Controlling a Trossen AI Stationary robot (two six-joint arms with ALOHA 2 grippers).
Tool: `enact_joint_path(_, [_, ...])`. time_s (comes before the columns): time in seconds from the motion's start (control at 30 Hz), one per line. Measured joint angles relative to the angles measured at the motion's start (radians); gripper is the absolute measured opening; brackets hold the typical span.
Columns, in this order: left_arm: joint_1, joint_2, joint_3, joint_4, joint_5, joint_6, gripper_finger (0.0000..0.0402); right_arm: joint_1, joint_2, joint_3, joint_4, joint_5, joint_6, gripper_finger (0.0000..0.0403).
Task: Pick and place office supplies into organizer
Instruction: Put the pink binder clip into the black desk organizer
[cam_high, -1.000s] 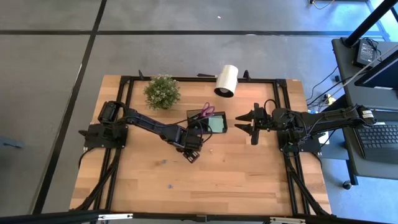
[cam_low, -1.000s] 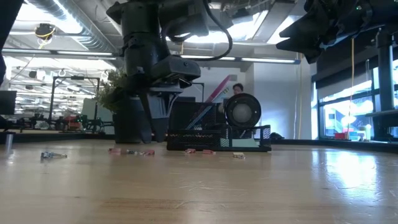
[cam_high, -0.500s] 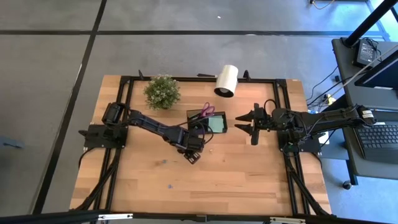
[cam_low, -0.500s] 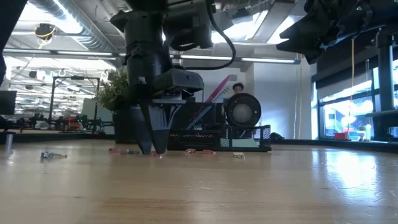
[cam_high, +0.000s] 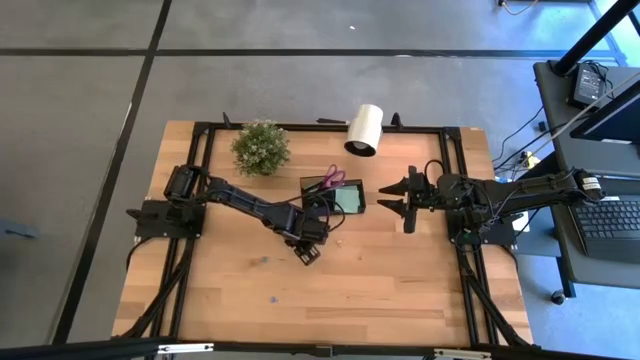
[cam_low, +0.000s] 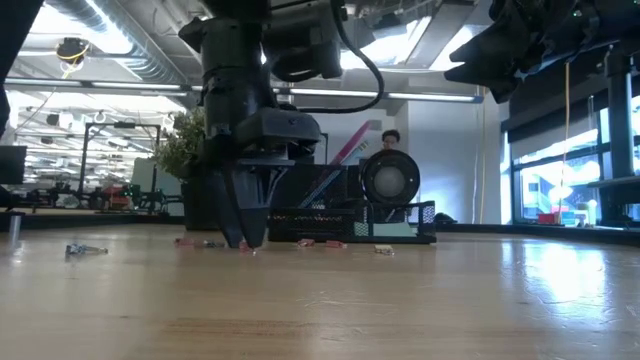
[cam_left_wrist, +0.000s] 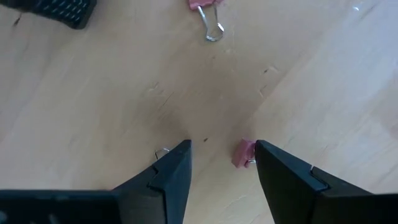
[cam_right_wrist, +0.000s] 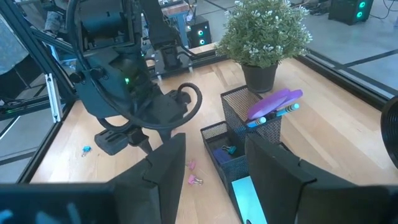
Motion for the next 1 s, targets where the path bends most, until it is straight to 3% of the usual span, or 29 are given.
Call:
enact_joint_path(0.4, [-0.031,0.001,-0.001,-0.002,0.007,0.270,0.0171,0.000,0.000,0.000,0.000,0.000,0.000,0.0171])
enact_joint_path(0.73, [-0.039,0.001,-0.002,-0.002,0.009,0.316,0.0171,0.000,0.000,0.000,0.000,0.000,-0.002,0.0171])
enact_joint_path(1.0, [-0.044,-0.011,0.047,-0.025,-0.003,0.484,0.0171,0.000,0.000,0.000,0.000,0.000,-0.001,0.0171])
